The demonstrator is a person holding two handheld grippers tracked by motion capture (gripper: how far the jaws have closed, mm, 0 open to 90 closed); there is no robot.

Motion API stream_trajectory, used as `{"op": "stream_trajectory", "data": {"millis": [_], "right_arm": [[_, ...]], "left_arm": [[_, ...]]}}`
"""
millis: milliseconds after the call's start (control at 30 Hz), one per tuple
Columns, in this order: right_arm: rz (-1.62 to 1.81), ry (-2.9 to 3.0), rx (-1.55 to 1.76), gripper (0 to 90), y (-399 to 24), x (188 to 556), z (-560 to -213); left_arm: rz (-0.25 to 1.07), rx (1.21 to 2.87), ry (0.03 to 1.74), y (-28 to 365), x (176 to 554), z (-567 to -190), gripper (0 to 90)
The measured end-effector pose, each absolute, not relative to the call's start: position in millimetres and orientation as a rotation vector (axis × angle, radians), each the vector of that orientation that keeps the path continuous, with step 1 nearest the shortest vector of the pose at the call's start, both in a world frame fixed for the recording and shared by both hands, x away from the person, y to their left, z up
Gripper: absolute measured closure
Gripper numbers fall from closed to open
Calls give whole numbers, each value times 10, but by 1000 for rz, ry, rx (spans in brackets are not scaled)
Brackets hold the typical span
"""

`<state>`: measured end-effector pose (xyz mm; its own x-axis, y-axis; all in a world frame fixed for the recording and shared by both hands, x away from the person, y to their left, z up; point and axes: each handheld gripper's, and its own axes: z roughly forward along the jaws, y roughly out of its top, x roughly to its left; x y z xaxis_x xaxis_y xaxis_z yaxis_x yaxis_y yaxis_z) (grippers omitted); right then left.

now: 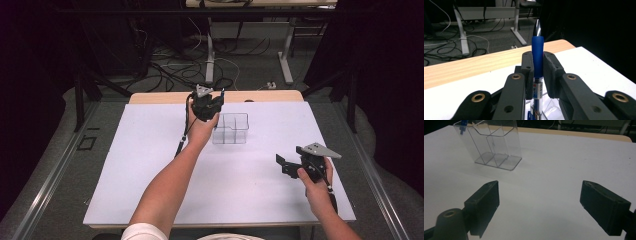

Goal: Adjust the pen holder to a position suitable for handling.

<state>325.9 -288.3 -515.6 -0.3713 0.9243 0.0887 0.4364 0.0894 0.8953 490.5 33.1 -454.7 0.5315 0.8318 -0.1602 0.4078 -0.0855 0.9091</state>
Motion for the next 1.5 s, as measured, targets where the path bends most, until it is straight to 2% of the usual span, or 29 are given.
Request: {"op": "stream_trajectory", "data": {"millis": [1500], "right_arm": [[1250,1886,1325,155,-2800,3350,-5172]], "left_arm": [[457,1708,1045,408,4787,-4813,799]]}}
